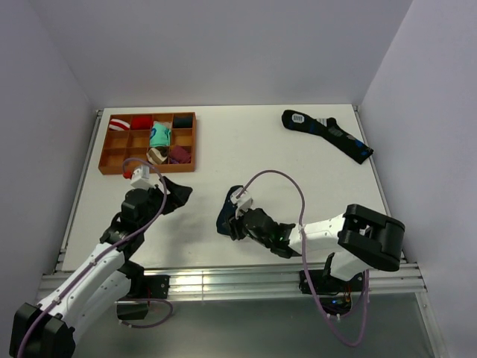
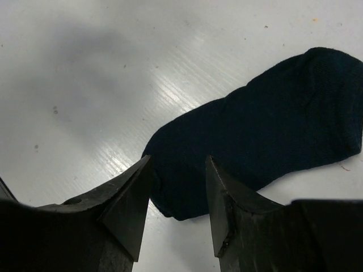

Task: Roll the socks
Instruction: Roll the sock at the center of the board.

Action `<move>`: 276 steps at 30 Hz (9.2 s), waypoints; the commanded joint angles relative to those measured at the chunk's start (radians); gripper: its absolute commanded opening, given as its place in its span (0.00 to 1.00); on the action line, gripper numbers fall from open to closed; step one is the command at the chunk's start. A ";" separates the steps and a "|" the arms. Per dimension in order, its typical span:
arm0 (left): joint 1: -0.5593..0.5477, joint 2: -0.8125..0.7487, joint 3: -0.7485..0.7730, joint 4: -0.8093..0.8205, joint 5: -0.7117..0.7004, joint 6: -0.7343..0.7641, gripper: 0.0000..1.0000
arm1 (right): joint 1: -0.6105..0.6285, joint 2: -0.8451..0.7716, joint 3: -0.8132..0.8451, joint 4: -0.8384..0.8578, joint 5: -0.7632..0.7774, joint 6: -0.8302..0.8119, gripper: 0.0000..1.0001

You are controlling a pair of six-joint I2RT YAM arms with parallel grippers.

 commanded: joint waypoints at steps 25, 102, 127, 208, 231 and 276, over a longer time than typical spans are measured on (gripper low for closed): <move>-0.037 0.121 -0.018 0.173 -0.014 -0.005 0.80 | 0.143 0.101 0.077 -0.040 0.192 -0.064 0.41; -0.509 0.388 -0.218 0.723 -0.316 0.070 0.54 | -0.395 0.202 0.057 -0.131 -0.839 0.486 0.22; -0.561 0.704 -0.238 1.067 -0.174 0.260 0.60 | -0.556 0.398 0.305 -0.548 -1.096 0.447 0.22; -0.618 0.957 -0.053 0.882 -0.309 0.321 0.40 | -0.590 0.469 0.445 -0.850 -1.055 0.275 0.10; -0.653 0.922 -0.018 0.740 -0.325 0.217 0.34 | -0.589 0.355 0.388 -0.784 -0.911 0.296 0.18; -0.652 0.970 -0.073 0.978 -0.348 0.189 0.49 | -0.578 0.441 0.531 -0.968 -0.994 0.244 0.09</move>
